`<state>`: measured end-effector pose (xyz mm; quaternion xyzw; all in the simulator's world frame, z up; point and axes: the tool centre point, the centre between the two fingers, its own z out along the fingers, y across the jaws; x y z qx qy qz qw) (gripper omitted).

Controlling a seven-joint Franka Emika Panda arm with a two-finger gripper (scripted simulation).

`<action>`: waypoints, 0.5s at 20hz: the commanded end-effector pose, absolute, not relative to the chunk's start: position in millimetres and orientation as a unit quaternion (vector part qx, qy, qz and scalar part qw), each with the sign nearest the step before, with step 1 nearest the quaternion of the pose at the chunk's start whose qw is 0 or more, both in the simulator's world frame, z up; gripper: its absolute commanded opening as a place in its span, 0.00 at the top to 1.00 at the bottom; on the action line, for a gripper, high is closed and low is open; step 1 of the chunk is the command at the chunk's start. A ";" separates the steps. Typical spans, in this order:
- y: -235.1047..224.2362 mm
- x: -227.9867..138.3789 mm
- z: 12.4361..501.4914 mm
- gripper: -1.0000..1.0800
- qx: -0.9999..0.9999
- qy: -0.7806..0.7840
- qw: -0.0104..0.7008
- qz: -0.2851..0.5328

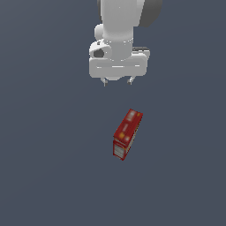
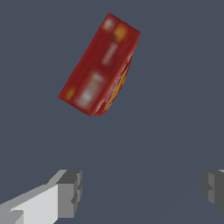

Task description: Pick up the object and move it to a goal position.

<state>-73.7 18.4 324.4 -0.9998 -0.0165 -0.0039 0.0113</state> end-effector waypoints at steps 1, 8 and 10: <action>18.3 -73.7 324.4 0.04 -1.000 -0.016 0.011 -0.004; 35.5 -82.1 309.3 0.04 -1.000 -0.024 0.007 0.019; 37.8 -83.1 307.3 0.04 -0.999 -0.025 0.006 0.022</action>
